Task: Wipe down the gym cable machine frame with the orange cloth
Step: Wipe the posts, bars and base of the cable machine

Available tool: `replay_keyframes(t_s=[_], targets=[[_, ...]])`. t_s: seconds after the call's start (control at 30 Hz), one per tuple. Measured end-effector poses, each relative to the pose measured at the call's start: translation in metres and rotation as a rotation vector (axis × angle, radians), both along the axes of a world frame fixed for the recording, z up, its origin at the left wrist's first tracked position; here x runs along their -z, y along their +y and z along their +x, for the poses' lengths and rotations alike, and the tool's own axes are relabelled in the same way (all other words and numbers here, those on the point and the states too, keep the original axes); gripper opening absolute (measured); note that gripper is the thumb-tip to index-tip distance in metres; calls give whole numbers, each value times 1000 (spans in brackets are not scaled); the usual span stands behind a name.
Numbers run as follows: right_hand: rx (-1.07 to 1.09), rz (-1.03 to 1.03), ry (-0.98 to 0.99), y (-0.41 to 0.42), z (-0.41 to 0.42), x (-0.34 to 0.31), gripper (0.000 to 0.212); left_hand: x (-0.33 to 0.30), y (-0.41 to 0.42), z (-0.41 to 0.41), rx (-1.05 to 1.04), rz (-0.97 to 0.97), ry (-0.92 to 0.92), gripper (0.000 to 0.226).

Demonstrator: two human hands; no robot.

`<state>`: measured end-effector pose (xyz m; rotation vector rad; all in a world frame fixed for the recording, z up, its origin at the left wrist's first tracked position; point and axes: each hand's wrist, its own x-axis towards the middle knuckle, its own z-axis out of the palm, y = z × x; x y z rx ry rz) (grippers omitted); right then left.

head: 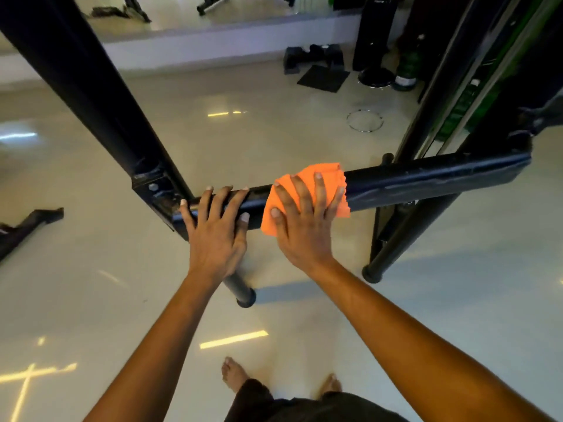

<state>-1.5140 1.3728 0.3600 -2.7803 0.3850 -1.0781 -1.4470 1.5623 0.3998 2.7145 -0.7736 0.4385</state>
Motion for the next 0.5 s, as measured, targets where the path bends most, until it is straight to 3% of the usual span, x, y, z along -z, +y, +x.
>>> replay_keyframes(t_s=[0.1, 0.23, 0.33, 0.5], targets=[[-107, -73, 18, 7, 9, 3, 50, 0, -6, -6, 33, -50, 13, 51], [-153, -261, -12, -57, -9, 7, 55, -5, -10, -10, 30, -82, 3, 48], [-69, -194, 8, -77, -23, 6, 53, -7, -16, -10, 68, -64, -37, 47], [0, -14, 1, -4, 2, -4, 47, -13, -30, 3, 184, -92, 49, 43]])
